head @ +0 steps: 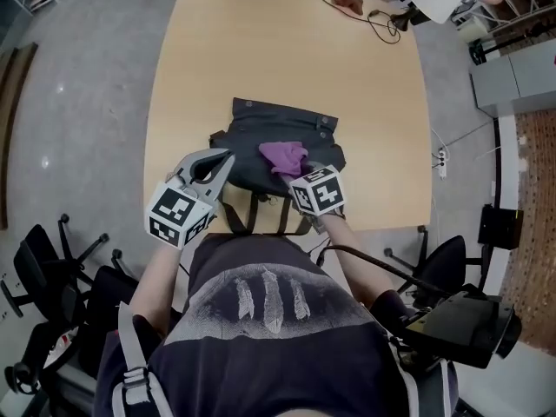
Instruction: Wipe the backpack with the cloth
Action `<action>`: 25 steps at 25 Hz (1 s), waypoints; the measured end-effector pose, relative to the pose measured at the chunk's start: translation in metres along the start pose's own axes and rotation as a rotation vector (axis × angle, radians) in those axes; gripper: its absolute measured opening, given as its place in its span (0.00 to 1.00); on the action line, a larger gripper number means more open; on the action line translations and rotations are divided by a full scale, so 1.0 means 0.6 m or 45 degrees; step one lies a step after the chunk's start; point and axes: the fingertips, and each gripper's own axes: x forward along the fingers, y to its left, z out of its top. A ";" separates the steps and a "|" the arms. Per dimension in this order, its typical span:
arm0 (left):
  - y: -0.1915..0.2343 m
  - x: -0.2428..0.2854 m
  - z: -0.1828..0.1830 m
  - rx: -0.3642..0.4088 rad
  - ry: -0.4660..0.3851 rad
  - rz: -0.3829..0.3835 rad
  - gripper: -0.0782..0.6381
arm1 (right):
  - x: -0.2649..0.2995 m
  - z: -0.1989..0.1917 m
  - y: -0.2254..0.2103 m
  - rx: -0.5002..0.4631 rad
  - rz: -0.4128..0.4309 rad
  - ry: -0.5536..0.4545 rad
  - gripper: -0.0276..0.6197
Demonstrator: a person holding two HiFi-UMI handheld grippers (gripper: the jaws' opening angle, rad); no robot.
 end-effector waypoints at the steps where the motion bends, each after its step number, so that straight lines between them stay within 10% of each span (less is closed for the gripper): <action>1: 0.004 -0.004 -0.003 -0.007 0.003 0.007 0.12 | 0.004 0.004 0.010 0.000 0.033 0.005 0.20; 19: 0.052 -0.034 -0.031 -0.091 0.001 0.122 0.12 | 0.055 0.025 0.185 -0.370 0.296 0.148 0.20; 25: 0.087 -0.068 -0.020 -0.096 -0.030 0.216 0.12 | 0.044 0.054 0.291 -0.365 0.659 0.063 0.20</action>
